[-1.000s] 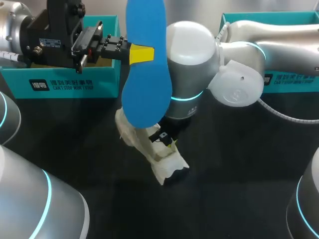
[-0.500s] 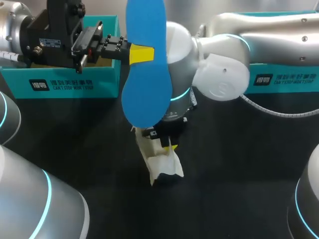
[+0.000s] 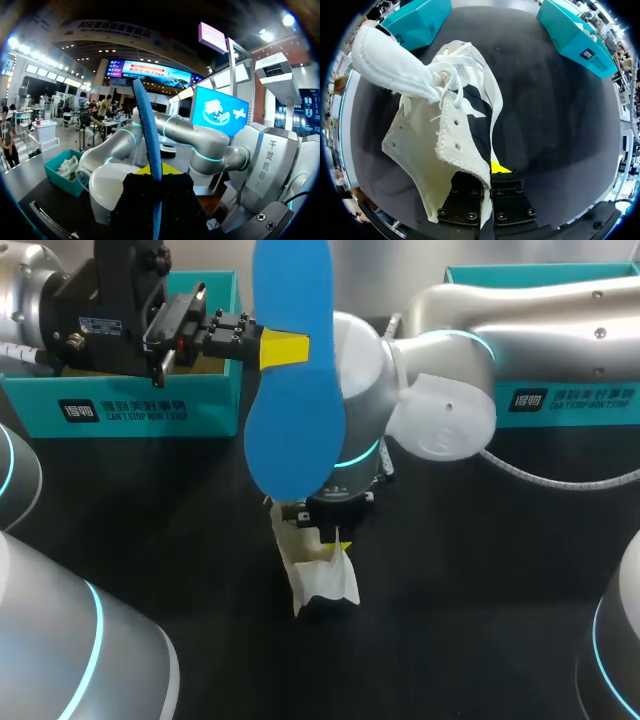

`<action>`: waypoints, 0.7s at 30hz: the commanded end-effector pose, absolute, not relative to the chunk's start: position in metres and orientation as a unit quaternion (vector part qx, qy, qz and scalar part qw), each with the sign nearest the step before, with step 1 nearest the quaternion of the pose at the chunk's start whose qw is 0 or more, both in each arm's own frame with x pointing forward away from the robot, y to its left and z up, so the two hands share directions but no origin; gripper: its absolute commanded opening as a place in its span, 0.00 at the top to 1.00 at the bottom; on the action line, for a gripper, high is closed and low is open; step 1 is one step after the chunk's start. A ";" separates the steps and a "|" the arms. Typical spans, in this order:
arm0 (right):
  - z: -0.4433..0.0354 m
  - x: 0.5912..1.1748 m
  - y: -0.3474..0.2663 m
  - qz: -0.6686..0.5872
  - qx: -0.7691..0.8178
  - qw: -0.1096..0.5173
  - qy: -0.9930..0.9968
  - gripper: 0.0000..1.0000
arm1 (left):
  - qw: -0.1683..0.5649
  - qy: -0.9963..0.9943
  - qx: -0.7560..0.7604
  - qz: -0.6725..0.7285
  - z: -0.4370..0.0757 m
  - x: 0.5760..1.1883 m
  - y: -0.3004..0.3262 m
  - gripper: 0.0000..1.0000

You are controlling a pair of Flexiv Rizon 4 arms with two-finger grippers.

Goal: Take the shoe out of the shoebox, open the shoe tongue, remove and reinsert the insole, then place the shoe into the shoebox

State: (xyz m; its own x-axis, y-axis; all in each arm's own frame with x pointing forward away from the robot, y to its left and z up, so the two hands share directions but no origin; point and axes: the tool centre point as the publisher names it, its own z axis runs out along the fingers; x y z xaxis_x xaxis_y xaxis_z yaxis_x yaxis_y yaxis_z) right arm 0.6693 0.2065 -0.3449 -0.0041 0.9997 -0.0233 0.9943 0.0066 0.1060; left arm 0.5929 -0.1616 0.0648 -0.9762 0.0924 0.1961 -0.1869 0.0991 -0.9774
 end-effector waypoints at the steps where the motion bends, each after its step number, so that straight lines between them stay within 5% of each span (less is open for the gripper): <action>1: -0.349 0.662 0.196 0.055 0.710 0.033 0.701 1.00 | 0.105 -0.735 0.031 0.669 0.065 0.594 -0.163 1.00; 21: -0.374 0.662 0.180 0.060 0.722 0.000 0.689 1.00 | 0.105 -0.735 0.031 0.669 0.065 0.594 -0.163 1.00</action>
State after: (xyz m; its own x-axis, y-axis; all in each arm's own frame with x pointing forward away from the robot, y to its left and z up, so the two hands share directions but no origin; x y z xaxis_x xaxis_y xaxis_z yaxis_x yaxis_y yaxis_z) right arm 0.6609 0.1837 -0.3703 0.0443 0.9970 0.0640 0.9949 -0.0498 0.0880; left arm 0.5929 -0.1616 0.0648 -0.9762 0.0924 0.1961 -0.1870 0.0991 -0.9774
